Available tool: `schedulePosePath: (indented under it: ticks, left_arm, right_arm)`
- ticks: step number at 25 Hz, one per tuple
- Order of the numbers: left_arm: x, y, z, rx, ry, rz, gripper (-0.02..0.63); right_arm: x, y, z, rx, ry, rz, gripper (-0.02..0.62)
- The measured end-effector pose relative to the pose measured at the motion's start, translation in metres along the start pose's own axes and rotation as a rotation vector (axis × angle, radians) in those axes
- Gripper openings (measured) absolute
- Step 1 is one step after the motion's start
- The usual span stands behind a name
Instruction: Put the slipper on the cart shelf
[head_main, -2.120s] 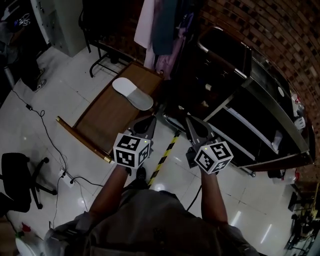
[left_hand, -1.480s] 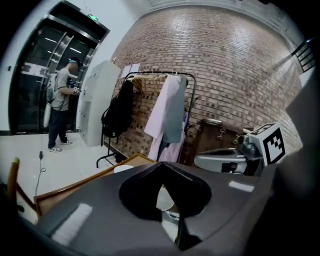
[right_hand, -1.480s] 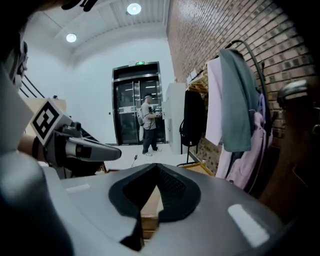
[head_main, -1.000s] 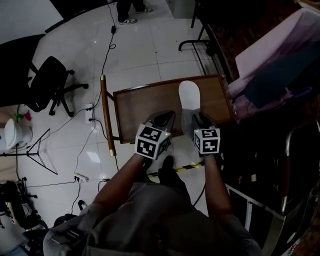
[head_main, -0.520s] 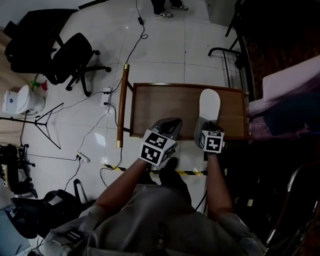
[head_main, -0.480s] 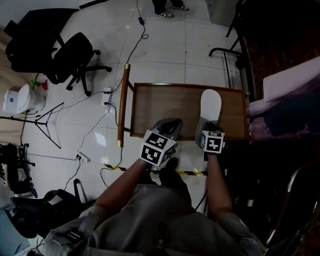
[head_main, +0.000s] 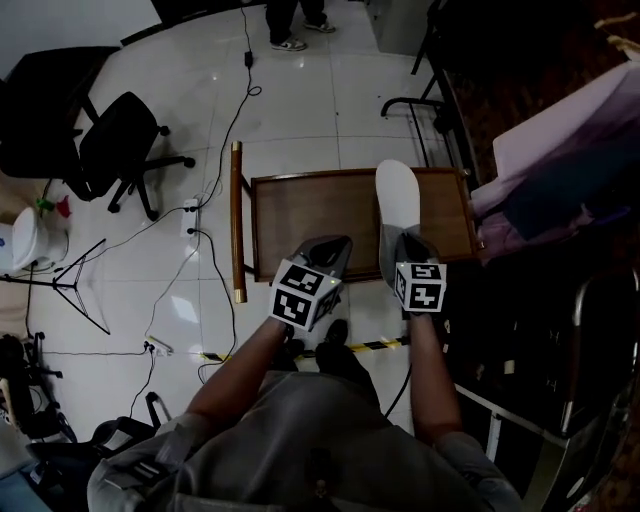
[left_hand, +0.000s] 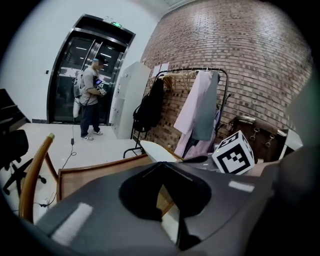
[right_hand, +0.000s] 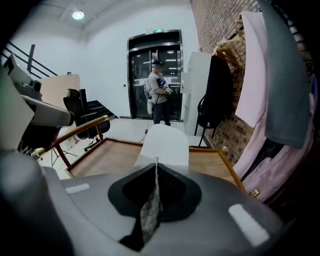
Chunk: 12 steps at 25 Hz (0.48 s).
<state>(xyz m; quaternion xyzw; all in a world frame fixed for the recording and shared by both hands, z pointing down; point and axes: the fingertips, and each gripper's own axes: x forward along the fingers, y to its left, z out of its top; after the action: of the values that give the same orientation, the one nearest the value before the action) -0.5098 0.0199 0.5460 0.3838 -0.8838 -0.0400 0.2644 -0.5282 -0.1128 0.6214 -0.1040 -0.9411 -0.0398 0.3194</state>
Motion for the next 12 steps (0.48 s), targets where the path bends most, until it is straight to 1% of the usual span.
schedulePosePath:
  ticks: [3,5,8,12]
  left_arm:
    - [-0.016,-0.012,0.013,0.035,-0.010,-0.079,0.008]
    - [-0.032,-0.018,0.018,0.061,-0.018,-0.139,0.008]
    - [-0.052,-0.029,0.015,0.092,-0.023,-0.217,0.008]
    - [-0.075,-0.054,0.010,0.133,-0.027,-0.315,0.008]
  right_arm:
    - [-0.046,0.014,0.028,-0.006,-0.074,-0.035,0.009]
    - [-0.080,0.028,0.040,-0.002,-0.117,-0.067,0.009]
    - [-0.126,0.045,0.045,0.016,-0.171,-0.121,0.009]
    - [-0.191,0.056,0.038,0.065,-0.235,-0.214,0.009]
